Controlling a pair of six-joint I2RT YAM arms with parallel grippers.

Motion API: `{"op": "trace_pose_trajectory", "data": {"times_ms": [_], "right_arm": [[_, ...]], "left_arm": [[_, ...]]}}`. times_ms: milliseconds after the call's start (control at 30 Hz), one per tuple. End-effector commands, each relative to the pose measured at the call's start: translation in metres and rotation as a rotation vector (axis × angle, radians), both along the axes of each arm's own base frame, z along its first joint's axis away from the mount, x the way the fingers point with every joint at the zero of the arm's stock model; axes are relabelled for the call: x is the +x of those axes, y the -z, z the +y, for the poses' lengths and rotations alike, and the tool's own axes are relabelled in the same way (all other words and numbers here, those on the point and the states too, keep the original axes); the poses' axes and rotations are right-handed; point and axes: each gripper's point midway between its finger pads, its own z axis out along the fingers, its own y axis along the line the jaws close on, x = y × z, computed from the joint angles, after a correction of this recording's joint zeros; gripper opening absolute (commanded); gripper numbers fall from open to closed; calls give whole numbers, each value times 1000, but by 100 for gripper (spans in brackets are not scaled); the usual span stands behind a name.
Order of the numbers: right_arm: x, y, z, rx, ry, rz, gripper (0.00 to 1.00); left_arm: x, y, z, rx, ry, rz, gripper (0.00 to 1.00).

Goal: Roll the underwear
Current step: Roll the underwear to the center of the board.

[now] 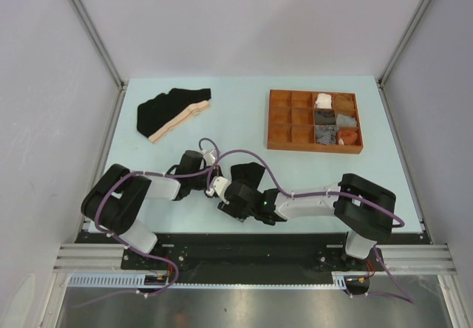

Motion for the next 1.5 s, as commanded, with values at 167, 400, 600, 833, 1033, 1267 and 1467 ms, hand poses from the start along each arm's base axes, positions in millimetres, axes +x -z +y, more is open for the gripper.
{"op": "trace_pose_trajectory", "data": {"times_ms": [167,400,600,833,1033,1267,1467], "right_arm": [[14,47,-35,-155,108,10,13],[-13,30,-27,-54,34,233,0],[-34,10,-28,38,27,468,0],[-31,-10,-21,144,18,589,0],[-19,-26,-18,233,13,685,0],[9,-38,-19,319,38,763,0],[29,-29,-25,354,72,836,0]], "left_arm": [[-30,26,21,89,3,139,0],[-15,13,24,94,-42,67,58],[5,5,45,166,-150,-30,86],[15,3,70,250,-270,-143,90],[21,-27,74,219,-252,-398,88],[-12,-46,39,84,-81,-620,82],[-21,-61,23,4,-14,-722,80]]}}
